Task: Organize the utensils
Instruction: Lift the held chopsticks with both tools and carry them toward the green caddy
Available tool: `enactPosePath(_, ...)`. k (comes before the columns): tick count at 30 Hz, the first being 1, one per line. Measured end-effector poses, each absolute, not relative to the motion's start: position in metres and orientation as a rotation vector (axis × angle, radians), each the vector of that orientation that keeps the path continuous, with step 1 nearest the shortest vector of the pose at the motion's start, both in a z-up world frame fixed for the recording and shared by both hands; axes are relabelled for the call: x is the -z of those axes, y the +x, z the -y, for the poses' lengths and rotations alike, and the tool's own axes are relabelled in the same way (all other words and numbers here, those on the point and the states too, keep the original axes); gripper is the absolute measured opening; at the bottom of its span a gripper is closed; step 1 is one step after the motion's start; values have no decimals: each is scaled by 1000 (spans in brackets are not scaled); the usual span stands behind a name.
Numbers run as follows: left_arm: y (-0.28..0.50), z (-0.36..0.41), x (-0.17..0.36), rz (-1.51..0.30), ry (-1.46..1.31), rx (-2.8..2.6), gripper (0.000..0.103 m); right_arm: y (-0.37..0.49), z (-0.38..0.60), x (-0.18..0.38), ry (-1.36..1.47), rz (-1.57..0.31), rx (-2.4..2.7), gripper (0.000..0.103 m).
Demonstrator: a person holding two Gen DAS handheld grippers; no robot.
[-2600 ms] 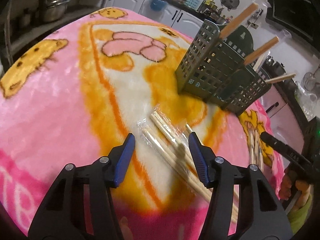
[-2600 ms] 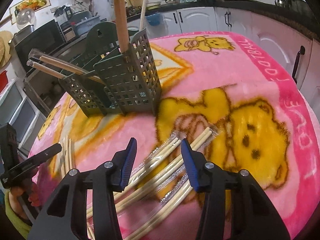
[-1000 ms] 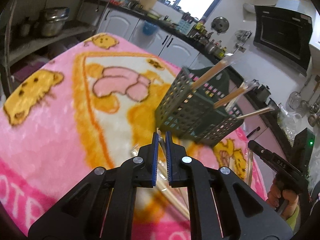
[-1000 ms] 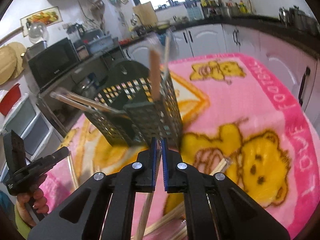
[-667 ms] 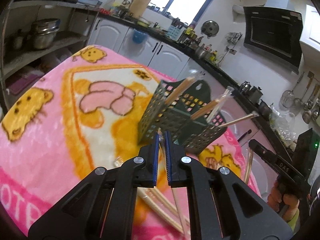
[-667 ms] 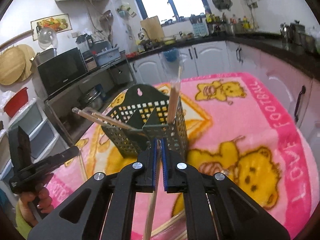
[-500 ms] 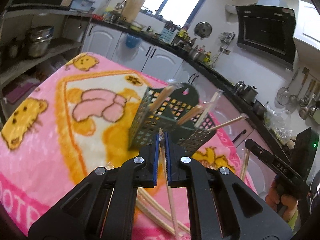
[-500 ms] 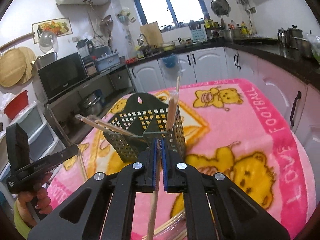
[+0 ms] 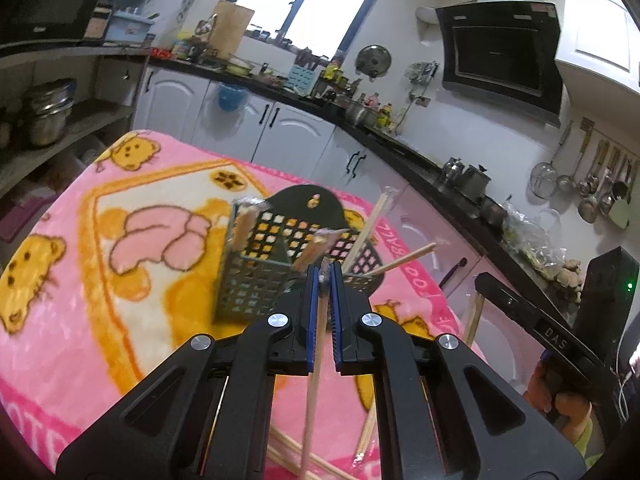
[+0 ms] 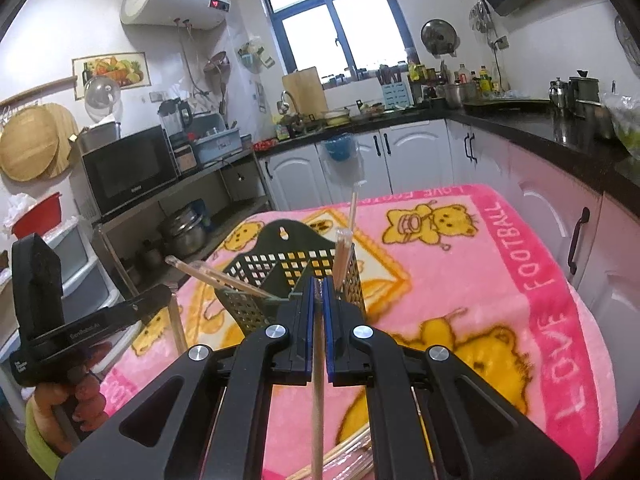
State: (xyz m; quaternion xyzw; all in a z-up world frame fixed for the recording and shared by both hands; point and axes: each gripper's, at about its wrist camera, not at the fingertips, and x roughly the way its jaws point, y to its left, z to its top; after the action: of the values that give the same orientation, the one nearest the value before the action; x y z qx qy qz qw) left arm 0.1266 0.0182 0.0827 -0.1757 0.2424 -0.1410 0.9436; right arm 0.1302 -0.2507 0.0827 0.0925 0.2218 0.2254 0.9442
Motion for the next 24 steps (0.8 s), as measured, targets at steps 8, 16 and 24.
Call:
enactPosePath(8,125,-2,-103,-456,-321,328,3,126,253,-95,182,-399,-460,5)
enactPosePath(16,128,16,-118,-432,-277,373,3,124,251,-102,182,-377,-461,5)
enactPosePath(24,138,28,-129,-413,-263,408,1,127,250,-114,180,-341,-467,5)
